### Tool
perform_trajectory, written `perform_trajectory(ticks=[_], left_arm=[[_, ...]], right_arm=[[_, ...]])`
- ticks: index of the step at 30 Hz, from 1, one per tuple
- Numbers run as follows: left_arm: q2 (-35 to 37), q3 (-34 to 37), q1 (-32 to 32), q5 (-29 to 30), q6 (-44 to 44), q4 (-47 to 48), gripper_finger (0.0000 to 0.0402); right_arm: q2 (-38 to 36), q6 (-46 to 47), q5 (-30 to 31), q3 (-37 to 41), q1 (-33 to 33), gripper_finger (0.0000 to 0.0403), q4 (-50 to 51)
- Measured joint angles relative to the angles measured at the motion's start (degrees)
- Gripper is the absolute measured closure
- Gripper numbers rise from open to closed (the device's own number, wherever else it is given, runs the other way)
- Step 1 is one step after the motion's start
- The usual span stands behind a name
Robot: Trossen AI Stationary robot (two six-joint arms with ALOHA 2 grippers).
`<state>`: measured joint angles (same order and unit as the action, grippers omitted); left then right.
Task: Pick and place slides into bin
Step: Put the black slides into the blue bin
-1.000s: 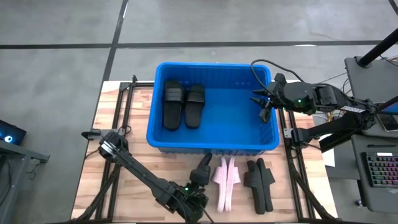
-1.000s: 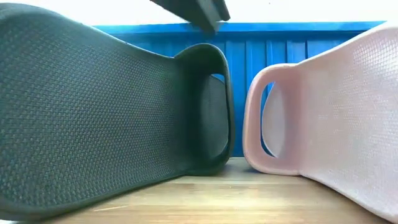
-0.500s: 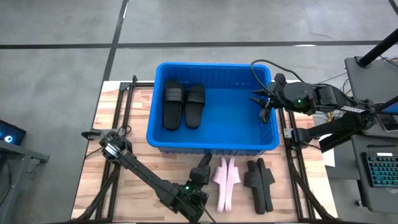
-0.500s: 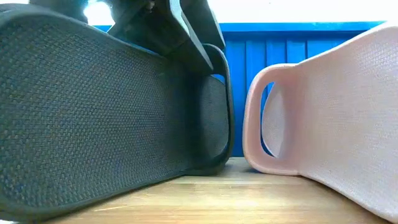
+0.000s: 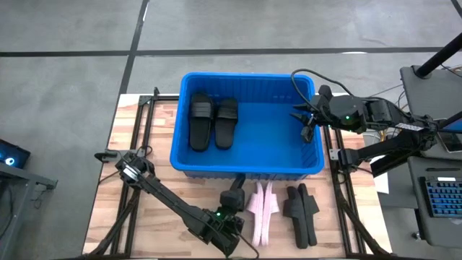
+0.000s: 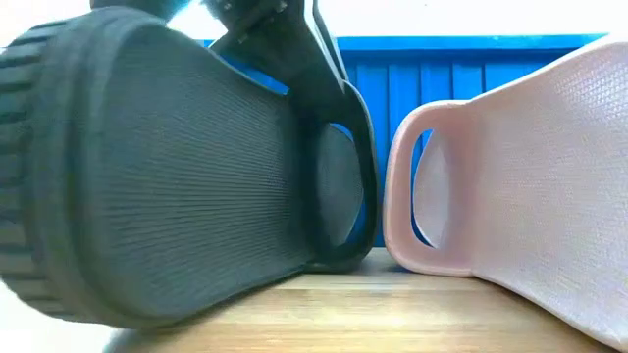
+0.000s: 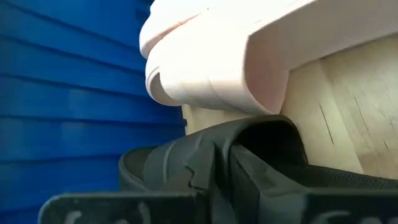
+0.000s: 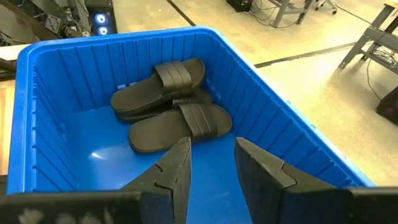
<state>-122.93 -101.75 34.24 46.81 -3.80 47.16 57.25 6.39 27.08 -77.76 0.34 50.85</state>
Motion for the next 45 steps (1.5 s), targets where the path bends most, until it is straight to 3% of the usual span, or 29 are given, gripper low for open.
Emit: perform_trajectory(ticks=[7, 21, 25, 29, 34, 40, 42, 45], left_arm=[[1.22, -1.75, -0.05, -1.42, -0.03, 2.69, 0.0399], [15.56, -5.33, -1.25, -4.36, -1.88, 4.92, 0.0401], [18.36, -5.33, -3.24, -3.70, -9.90, 4.33, 0.0401], [20.61, -5.33, -4.82, -3.23, -12.53, 1.85, 0.0401], [22.63, -5.34, -5.58, -12.83, -8.97, -2.25, 0.0401], [26.58, -5.70, -5.25, -17.80, -9.01, -3.30, 0.0401], [27.47, -5.56, -5.31, -17.28, -8.16, -3.08, 0.0401], [29.48, -5.46, -5.97, -11.80, -4.22, -2.71, 0.0401]], right_arm=[[0.00, -0.01, 0.01, 0.00, 0.00, 0.0289, 0.00], [0.00, 1.02, -0.06, 0.00, 0.00, 0.0289, -0.27], [0.00, 0.99, -4.46, 0.00, 0.02, 0.0289, -2.07], [0.00, 0.62, -8.06, 0.00, 0.07, 0.0289, -4.74], [0.00, 0.60, -8.03, -0.28, 0.02, 0.0289, -7.10], [0.40, 0.67, -7.93, -0.31, 0.02, 0.0289, -10.08], [0.71, 1.73, -7.90, -0.31, 0.02, 0.0289, -11.36], [1.03, 3.86, -7.83, -0.31, 0.02, 0.0289, -14.25]])
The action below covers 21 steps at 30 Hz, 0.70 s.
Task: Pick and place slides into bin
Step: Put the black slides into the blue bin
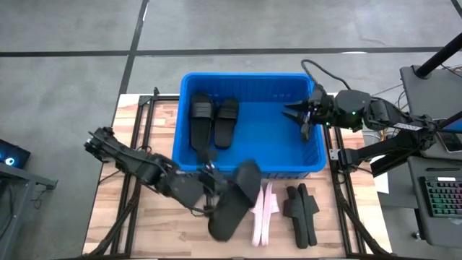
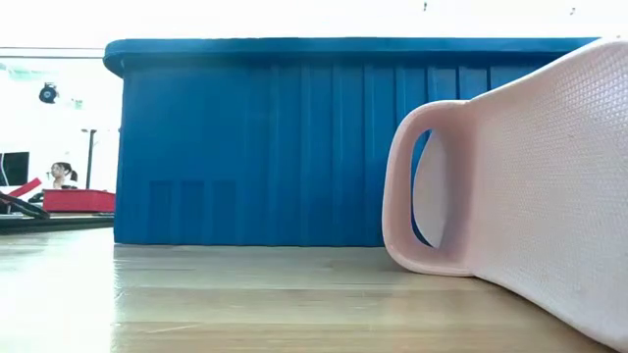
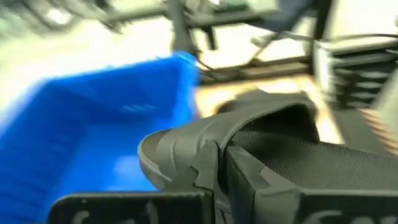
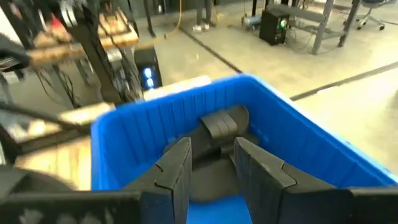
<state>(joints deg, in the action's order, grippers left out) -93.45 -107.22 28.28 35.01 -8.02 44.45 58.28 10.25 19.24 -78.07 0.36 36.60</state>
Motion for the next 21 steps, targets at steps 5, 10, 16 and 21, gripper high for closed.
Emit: perform_trajectory(ticks=[5, 10, 16, 21], left_arm=[[3.32, 1.12, -2.66, 12.40, 7.02, 1.69, 0.0401], [3.86, 1.77, -7.35, 22.69, 9.34, 1.74, 0.0401], [3.69, 1.87, -12.95, 26.33, 11.65, 1.62, 0.0401], [3.61, 2.29, -15.23, 24.83, 11.61, 1.62, 0.0401]], right_arm=[[0.61, 0.25, -1.32, -0.04, 0.52, 0.0277, -6.50], [1.93, -0.46, -3.99, -0.06, 1.67, 0.0231, -8.78], [6.03, -5.35, -4.53, -0.06, 5.65, 0.0164, -9.67], [9.78, -13.47, 1.15, -0.06, 7.97, 0.0130, -14.44]])
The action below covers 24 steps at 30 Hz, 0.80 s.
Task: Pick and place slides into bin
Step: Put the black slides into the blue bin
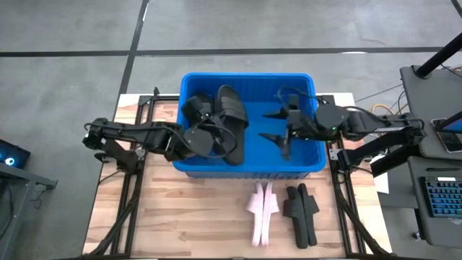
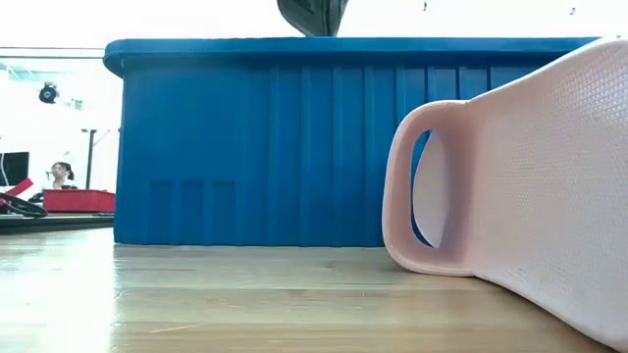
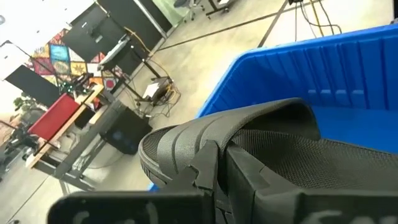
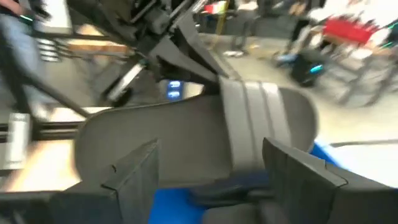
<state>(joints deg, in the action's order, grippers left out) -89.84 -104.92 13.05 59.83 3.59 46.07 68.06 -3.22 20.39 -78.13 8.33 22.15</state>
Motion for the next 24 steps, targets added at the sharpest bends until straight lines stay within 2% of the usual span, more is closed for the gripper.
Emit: perform_trajectory(ticks=[4, 14, 20, 24], left_arm=[[0.00, 0.00, -0.23, -0.50, 2.27, -0.03, 0.0401], [0.00, 0.00, -0.25, -2.62, 3.18, -0.10, 0.0401], [0.00, 0.00, -0.25, -6.76, 2.92, -0.81, 0.0401], [0.00, 0.00, -0.28, -7.14, 3.12, -0.64, 0.0401]], right_arm=[[3.12, -8.82, 5.44, 0.00, 0.66, 0.0124, -3.99], [10.16, -21.54, 7.41, 0.00, 0.66, 0.0142, -8.37], [13.14, -26.62, 18.28, 0.00, 0.64, 0.0153, -11.42], [14.25, -27.87, 20.38, 0.00, 0.34, 0.0159, -12.66]])
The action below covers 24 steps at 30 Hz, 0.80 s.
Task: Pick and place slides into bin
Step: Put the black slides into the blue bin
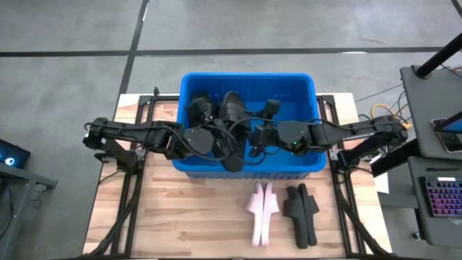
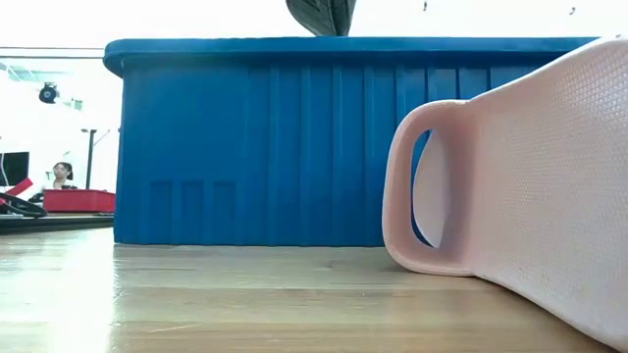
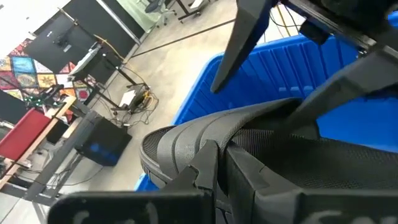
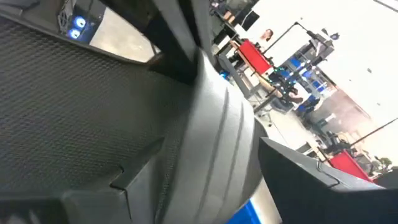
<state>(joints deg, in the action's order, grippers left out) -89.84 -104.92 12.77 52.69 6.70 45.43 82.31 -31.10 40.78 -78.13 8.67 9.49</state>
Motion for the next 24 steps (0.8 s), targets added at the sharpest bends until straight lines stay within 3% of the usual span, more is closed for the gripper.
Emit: perform_trajectory(ticks=[7, 13, 16, 20, 24], left_arm=[[0.09, 0.00, -0.04, -2.12, 5.60, -0.26, 0.0401], [0.38, 0.00, -0.04, -3.06, 5.82, -0.17, 0.0401], [1.53, 0.00, -0.08, -8.46, 5.64, -0.58, 0.0398], [2.82, 0.00, 0.09, -11.45, 7.08, -1.29, 0.0367], [4.50, 0.00, 0.15, -11.18, 7.65, -1.09, 0.0301]], right_arm=[[0.30, 4.24, -0.22, 0.00, -0.37, 0.0206, 0.26], [0.26, 3.88, -0.23, 0.00, -0.40, 0.0323, 0.54], [0.21, 3.99, -0.25, 0.00, -0.40, 0.0380, 0.58], [0.21, 4.30, -0.38, 0.01, -0.43, 0.0390, 0.93], [0.23, 4.28, 0.27, 0.04, -0.90, 0.0392, 1.06]])
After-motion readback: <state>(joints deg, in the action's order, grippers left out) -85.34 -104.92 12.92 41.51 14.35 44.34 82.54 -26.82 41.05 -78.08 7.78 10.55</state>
